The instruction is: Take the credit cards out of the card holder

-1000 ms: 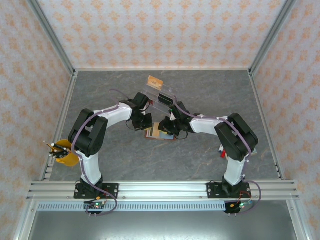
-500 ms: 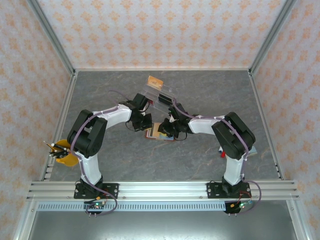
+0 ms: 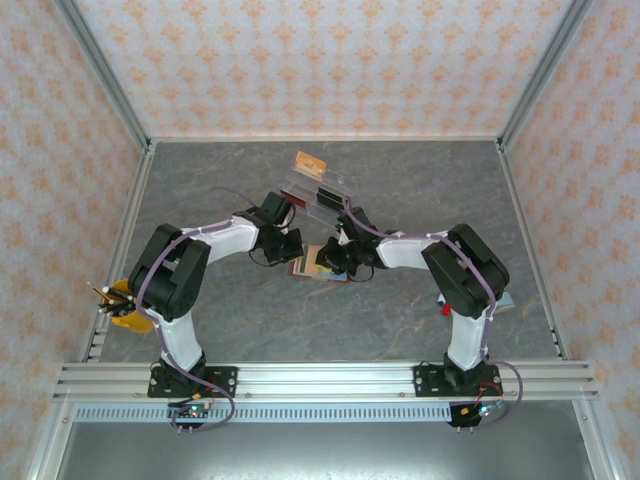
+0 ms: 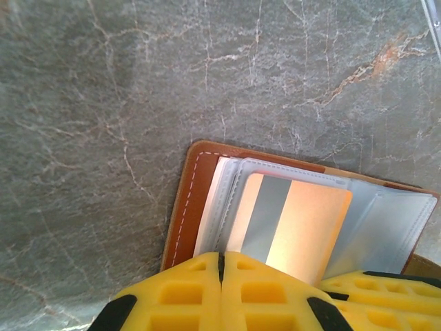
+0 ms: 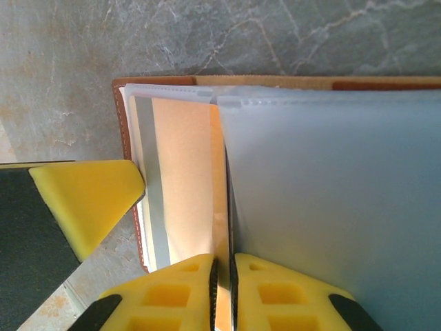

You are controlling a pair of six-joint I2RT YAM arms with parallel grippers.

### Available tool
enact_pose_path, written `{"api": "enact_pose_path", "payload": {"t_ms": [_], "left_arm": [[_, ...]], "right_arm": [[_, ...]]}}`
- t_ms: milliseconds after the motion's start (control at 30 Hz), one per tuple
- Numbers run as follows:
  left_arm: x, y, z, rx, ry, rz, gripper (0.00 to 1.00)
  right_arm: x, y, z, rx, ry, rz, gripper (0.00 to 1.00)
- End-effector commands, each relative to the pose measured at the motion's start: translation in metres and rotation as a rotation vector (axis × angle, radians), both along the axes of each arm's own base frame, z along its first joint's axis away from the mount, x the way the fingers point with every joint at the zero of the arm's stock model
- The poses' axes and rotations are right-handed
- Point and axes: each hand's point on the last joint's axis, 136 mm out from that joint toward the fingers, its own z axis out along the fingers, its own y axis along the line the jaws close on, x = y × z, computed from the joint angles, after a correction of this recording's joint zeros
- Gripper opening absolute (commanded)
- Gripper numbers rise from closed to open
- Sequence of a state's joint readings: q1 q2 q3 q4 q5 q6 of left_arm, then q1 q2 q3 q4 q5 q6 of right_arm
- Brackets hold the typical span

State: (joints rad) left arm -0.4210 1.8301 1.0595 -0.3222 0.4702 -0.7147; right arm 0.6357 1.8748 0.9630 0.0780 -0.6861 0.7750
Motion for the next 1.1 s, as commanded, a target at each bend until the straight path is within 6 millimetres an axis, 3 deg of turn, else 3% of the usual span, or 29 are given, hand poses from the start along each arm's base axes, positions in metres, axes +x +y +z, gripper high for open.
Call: {"api": "enact_pose_path", "payload": {"t_ms": [0, 267, 567, 667, 867, 967, 1067], "left_arm": [[-0.055, 0.022, -0.053, 0.103, 0.221, 0.009, 0.03], [-0.049, 0.006, -0.037, 0.002, 0.188, 0.003, 0.03], [-0.04, -0.007, -0.018, -0.096, 0.153, -0.001, 0.04], [-0.033, -0.01, -0.005, -0.144, 0.13, 0.004, 0.08], [-0.01, -0.014, 0.044, -0.246, 0.033, -0.005, 0.24], [-0.01, -0.012, 0.045, -0.228, 0.033, -0.013, 0.24], [-0.013, -0.009, 0.031, -0.204, 0.064, -0.009, 0.22]], "right_arm": [[0.01, 0.017, 0.021, 0.107, -0.116, 0.022, 0.16], [0.012, 0.017, 0.039, 0.152, -0.18, 0.013, 0.15], [0.013, 0.009, 0.029, 0.097, -0.136, -0.019, 0.0], [0.011, 0.002, 0.022, 0.062, -0.112, -0.031, 0.0], [0.005, -0.007, 0.017, 0.024, -0.085, -0.028, 0.0], [0.003, -0.011, 0.016, 0.003, -0.082, -0.023, 0.0], [0.002, -0.016, 0.013, -0.026, -0.078, -0.019, 0.0]]}}
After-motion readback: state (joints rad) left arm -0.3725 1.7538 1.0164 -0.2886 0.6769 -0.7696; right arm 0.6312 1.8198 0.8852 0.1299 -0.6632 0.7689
